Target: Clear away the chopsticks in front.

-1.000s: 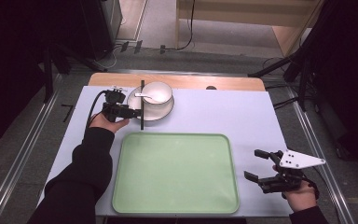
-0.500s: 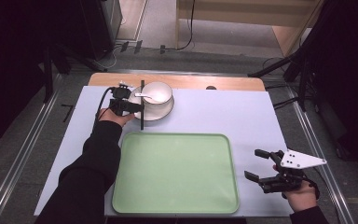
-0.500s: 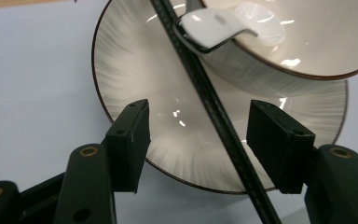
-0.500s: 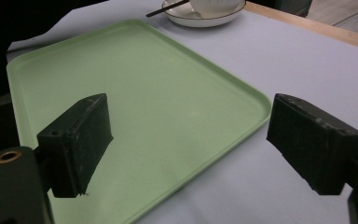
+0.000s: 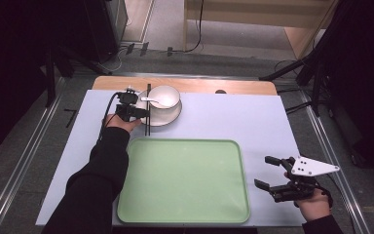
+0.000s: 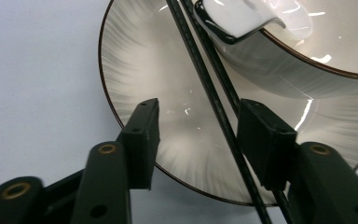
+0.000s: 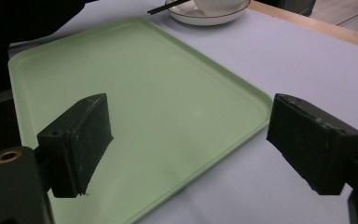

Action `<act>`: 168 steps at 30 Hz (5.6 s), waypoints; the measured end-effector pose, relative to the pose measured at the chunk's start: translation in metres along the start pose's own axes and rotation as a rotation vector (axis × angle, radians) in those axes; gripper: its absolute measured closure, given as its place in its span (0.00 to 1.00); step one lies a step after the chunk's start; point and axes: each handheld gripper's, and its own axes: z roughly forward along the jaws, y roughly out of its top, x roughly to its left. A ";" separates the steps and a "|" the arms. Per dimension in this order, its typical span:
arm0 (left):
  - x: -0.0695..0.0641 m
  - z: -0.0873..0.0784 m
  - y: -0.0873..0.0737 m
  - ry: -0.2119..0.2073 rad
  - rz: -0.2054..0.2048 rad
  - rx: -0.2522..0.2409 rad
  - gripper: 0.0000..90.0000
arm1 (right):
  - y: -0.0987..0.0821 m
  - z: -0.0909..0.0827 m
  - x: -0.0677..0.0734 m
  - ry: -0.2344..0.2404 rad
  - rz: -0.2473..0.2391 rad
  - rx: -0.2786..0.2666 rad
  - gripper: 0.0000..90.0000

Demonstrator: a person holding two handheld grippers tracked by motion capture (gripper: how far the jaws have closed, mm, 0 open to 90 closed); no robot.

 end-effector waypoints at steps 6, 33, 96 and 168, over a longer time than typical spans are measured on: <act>0.000 0.010 0.000 0.018 -0.065 -0.006 0.74 | 0.000 -0.001 0.000 -0.001 0.002 -0.004 0.16; 0.008 -0.004 0.001 -0.006 -0.190 -0.043 0.96 | 0.001 -0.003 0.001 -0.001 -0.015 -0.030 0.16; -0.018 -0.135 -0.145 -0.234 -0.147 -0.066 0.95 | 0.002 -0.001 -0.006 0.003 0.005 -0.023 0.16; 0.010 -0.101 -0.119 -0.373 0.029 -0.032 0.29 | -0.002 -0.004 -0.003 -0.001 0.015 -0.014 0.16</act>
